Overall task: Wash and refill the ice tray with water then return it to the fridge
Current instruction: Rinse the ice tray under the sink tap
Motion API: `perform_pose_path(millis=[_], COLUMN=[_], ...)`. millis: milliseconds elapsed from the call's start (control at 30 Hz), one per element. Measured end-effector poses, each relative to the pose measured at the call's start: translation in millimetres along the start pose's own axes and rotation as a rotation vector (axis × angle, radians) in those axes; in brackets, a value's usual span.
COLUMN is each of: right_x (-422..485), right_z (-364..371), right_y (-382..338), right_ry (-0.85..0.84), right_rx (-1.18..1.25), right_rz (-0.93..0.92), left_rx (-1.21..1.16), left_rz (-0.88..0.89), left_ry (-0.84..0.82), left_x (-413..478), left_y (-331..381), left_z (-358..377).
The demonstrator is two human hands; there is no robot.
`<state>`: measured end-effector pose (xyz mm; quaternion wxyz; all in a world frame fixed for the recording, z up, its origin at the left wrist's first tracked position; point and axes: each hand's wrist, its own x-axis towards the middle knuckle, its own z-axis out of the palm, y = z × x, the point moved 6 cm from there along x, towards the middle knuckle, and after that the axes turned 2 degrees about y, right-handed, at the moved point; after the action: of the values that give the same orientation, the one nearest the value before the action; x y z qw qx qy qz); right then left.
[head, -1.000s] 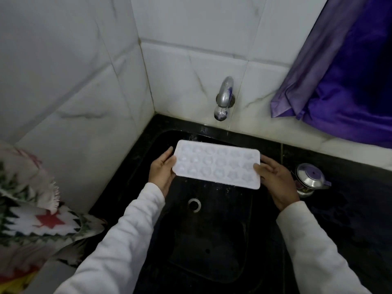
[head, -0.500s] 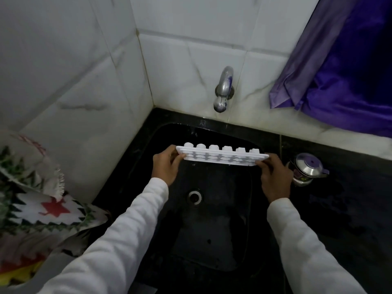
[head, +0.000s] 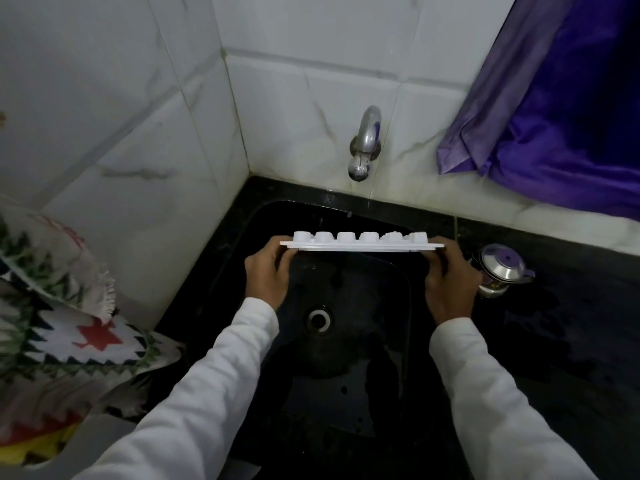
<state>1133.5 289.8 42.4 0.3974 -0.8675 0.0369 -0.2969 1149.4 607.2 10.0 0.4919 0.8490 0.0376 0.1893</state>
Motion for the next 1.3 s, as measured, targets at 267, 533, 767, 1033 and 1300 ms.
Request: perform_pose_path(millis=[267,533,767,1033,1300], right_x=[-22.2,-27.6,-27.7,-28.3,-39.4], right_z=[12.1,10.7,8.7,-15.2,-102.6], right_y=[10.3,21.0,23.3,48.4,105.9], right_ry=[-0.105,-0.069,-0.115,-0.130,0.003], right_rx=[-0.010,-0.018,-0.008,0.240,0.336], right_rz=[0.070,0.114,0.101,0.307,0.527], left_rx=[0.030,0.039,0.060,0.027,-0.174], left_rz=[0.033,0.016,0.005,-0.061,-0.218], left_ry=[-0.029,-0.062,-0.018,0.015,-0.002], left_x=[-6.6,-9.0,-14.5,-31.0,-75.8], left_y=[-9.5,-7.6,-2.1,18.5,76.9], left_z=[0.9,2.0,-1.4,14.4,74.3])
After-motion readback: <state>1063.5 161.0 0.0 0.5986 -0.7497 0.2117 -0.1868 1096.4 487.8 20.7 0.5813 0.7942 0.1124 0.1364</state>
